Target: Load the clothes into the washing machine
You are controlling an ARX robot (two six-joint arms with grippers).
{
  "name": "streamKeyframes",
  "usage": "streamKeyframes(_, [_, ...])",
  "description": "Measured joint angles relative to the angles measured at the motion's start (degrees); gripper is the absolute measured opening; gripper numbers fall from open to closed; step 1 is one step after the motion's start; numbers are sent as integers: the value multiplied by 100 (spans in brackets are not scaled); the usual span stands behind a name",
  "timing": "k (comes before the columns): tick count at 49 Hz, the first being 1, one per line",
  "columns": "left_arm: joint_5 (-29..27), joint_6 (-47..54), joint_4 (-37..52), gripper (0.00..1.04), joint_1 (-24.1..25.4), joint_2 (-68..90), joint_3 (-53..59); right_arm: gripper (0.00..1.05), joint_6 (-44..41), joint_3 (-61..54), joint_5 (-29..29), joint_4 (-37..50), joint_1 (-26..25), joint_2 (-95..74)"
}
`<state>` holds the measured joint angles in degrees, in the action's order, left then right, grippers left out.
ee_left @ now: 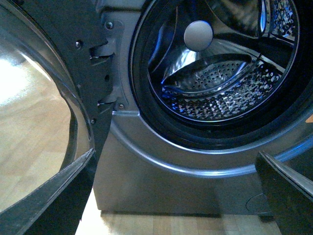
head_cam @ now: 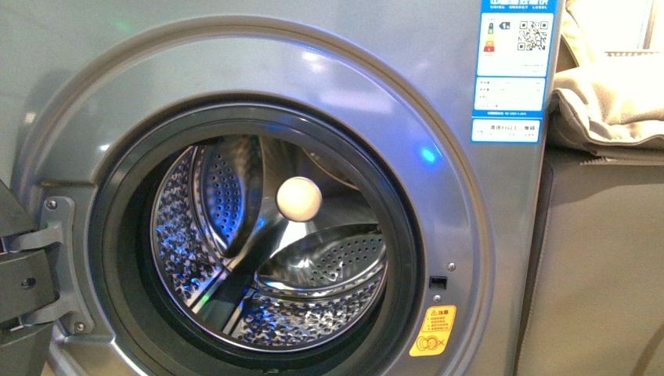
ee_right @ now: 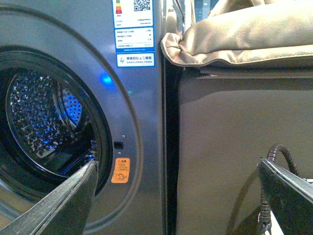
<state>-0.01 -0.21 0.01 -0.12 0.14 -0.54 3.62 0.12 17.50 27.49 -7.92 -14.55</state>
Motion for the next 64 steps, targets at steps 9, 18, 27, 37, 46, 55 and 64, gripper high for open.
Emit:
streamKeyframes(9, [2,0,0,98,0,0,0,97,188,20,424,748,-476,-791])
streamKeyframes(18, [2,0,0,98,0,0,0,97,601,466,1172,1794,-1506,-1967])
streamKeyframes(27, [2,0,0,98,0,0,0,97,1012,1145,1731,2704,-2527,-3200])
streamKeyframes(37, [2,0,0,98,0,0,0,97,1257,2155,1932,2608,-3195,-4363])
streamKeyframes(46, [2,0,0,98,0,0,0,97,1279,3338,2142,1467,-3696,-5473])
streamKeyframes(55, [2,0,0,98,0,0,0,97,452,4771,2361,-962,-4277,-7090])
streamKeyframes(64, [2,0,0,98,0,0,0,97,-1547,5744,1867,-3246,-4524,-8780])
